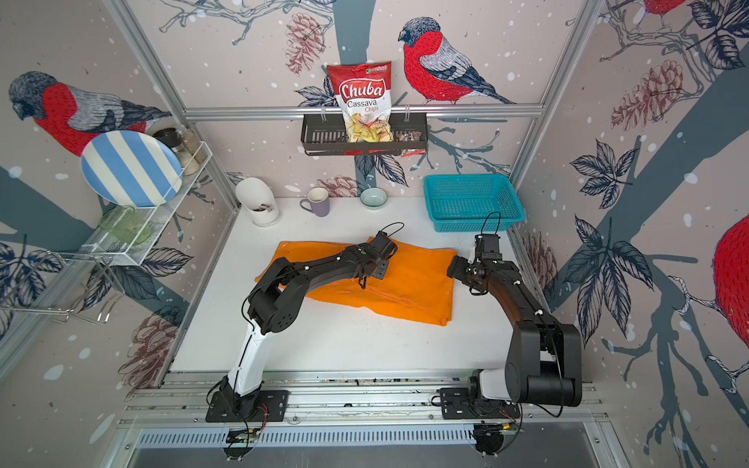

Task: Roll up the long pants
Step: Fold the long pant at the center of the board.

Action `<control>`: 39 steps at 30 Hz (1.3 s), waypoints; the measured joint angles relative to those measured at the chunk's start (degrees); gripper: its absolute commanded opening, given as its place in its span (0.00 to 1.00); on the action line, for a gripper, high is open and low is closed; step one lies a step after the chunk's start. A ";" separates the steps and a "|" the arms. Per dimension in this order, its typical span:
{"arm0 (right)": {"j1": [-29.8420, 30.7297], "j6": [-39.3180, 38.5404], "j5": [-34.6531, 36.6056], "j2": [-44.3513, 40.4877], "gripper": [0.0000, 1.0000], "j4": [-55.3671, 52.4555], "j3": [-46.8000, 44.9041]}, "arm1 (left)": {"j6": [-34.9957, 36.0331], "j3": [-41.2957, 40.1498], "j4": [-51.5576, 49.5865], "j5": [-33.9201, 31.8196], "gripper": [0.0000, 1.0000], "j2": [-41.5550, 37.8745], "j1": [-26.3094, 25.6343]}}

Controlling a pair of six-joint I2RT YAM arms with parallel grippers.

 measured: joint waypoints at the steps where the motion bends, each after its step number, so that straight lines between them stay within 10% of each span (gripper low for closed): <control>1: -0.04 0.00 -0.07 0.00 0.79 0.00 0.00 | 0.04 0.57 -0.09 0.00 0.30 0.37 -0.02; 6: -0.24 0.00 -0.39 -0.07 0.78 0.00 0.00 | 0.44 1.97 -0.85 -0.13 0.00 0.90 -0.15; 18: -0.42 0.11 -2.80 -2.32 0.78 0.63 0.44 | 0.37 5.03 -5.49 4.44 0.00 -10.47 0.57; 39: 4.11 1.49 -5.14 -5.01 0.78 4.46 4.02 | 13.40 -7.23 -18.58 9.81 0.00 -30.91 25.03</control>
